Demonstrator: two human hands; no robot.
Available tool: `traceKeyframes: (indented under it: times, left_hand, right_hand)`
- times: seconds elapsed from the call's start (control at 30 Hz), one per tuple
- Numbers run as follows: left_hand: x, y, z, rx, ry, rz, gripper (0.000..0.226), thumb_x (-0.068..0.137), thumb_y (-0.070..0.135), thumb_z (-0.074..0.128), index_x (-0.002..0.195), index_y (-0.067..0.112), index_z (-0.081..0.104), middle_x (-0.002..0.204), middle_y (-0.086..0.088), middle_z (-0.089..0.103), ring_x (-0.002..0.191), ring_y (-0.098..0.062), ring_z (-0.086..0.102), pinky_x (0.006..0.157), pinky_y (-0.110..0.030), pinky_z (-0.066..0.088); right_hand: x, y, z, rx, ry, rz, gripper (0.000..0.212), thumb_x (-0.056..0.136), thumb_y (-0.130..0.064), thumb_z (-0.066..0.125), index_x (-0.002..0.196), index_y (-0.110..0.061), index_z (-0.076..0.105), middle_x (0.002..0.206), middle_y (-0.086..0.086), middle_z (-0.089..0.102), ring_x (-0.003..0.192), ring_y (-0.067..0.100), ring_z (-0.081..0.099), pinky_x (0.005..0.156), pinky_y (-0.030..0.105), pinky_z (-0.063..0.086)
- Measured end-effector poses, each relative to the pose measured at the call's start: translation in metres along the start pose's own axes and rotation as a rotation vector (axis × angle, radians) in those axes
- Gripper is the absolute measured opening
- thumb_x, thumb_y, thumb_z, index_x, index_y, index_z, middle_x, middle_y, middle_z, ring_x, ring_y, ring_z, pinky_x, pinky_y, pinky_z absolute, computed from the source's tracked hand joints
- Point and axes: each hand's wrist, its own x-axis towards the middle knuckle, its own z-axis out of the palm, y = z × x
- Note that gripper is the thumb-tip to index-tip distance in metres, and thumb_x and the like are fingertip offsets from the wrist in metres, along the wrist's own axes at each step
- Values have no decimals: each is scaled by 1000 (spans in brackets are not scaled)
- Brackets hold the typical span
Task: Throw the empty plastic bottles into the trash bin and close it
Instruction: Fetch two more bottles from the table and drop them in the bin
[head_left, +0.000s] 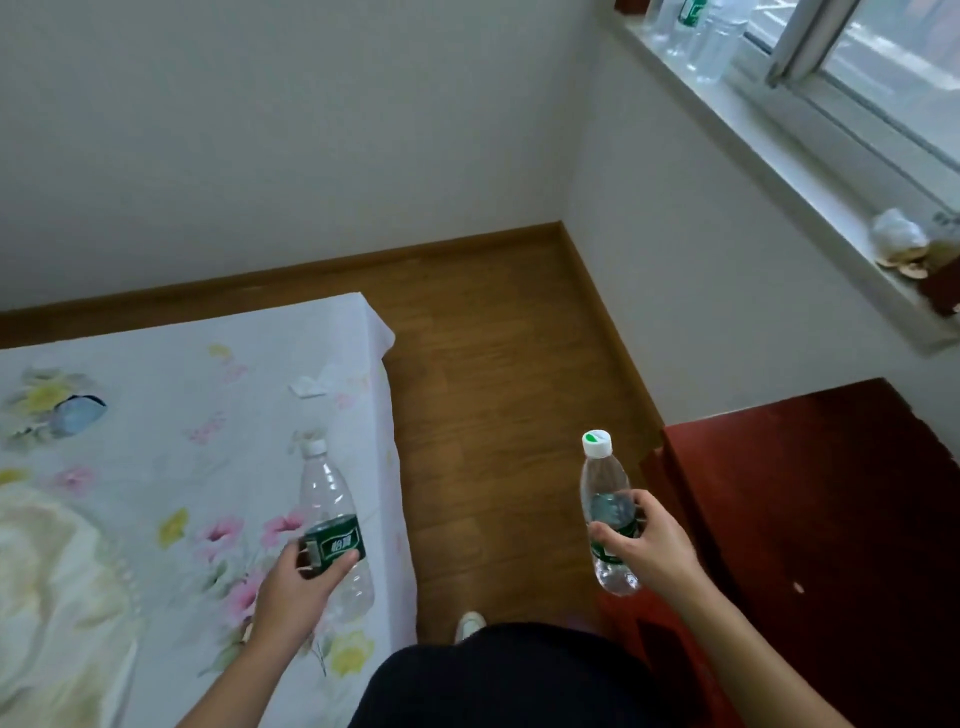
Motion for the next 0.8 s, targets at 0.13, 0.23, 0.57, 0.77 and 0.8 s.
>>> traceKeyframes:
  times: [0.13, 0.23, 0.57, 0.77, 0.8]
  left_hand:
    - [34, 59, 4, 14, -29, 92, 46, 81, 39, 81, 117, 22, 58, 102, 2, 67, 94, -20, 64, 67, -26, 47]
    - [67, 92, 7, 18, -24, 130, 51, 81, 40, 82, 121, 23, 57, 105, 3, 66, 97, -18, 63, 73, -30, 49]
    - [184, 165, 6, -35, 93, -39, 50, 79, 33, 84, 119, 22, 56, 109, -2, 68, 100, -23, 63, 78, -36, 48]
    - [229, 183, -5, -87, 208, -167, 48, 78, 30, 85, 115, 21, 56, 102, 0, 67, 98, -24, 64, 76, -36, 47]
    - [234, 184, -8, -95, 223, -190, 48, 77, 29, 86, 114, 21, 56, 101, 1, 68, 97, -24, 64, 75, -36, 47]
  right_hand:
    - [26, 0, 1, -57, 20, 73, 50, 70, -51, 82, 109, -33, 58, 95, -16, 67, 92, 8, 66, 81, 35, 57]
    - [58, -4, 1, -77, 9, 110, 47, 70, -50, 83, 107, -33, 58, 96, -13, 70, 92, 10, 68, 83, 39, 58]
    - [236, -94, 1, -19, -89, 91, 63, 71, -47, 83, 123, -20, 58, 108, -5, 69, 94, 14, 67, 72, 28, 55]
    - [345, -207, 4, -24, -225, -59, 51, 76, -39, 82, 117, -20, 59, 102, -9, 68, 88, 8, 66, 67, 21, 53]
    - [358, -227, 5, -26, -242, -86, 49, 76, -39, 81, 115, -22, 57, 101, -10, 67, 87, 6, 65, 67, 21, 53]
